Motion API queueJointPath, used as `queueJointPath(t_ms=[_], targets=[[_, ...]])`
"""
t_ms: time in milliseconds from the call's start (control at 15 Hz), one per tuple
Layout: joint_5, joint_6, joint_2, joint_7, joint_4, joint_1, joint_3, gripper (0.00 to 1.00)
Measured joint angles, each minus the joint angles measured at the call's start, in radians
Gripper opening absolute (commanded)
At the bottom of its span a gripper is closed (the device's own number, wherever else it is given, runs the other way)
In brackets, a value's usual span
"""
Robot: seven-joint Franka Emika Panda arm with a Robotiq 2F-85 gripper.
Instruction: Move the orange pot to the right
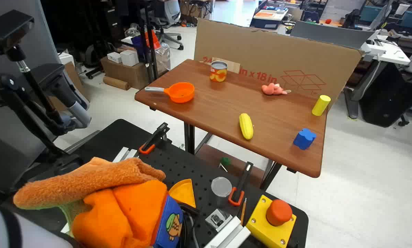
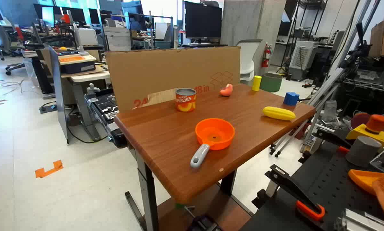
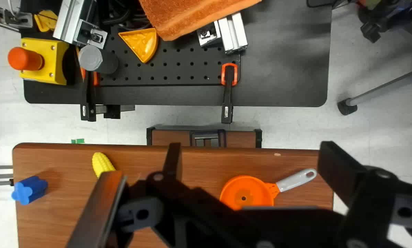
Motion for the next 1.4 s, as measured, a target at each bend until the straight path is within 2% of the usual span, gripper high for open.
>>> queueJointPath(t_ms=[733,933,1400], targets=[[0.0,0.0,0.0,0.0,0.002,0.0,-0.001,1.0],[-0.048,0.015,0.021,0.012,-0.002,-0.003,-0.006,1.0],[-0.267,0.325,0.231,0.045,-0.017,-0.055,-0.072,1.0]])
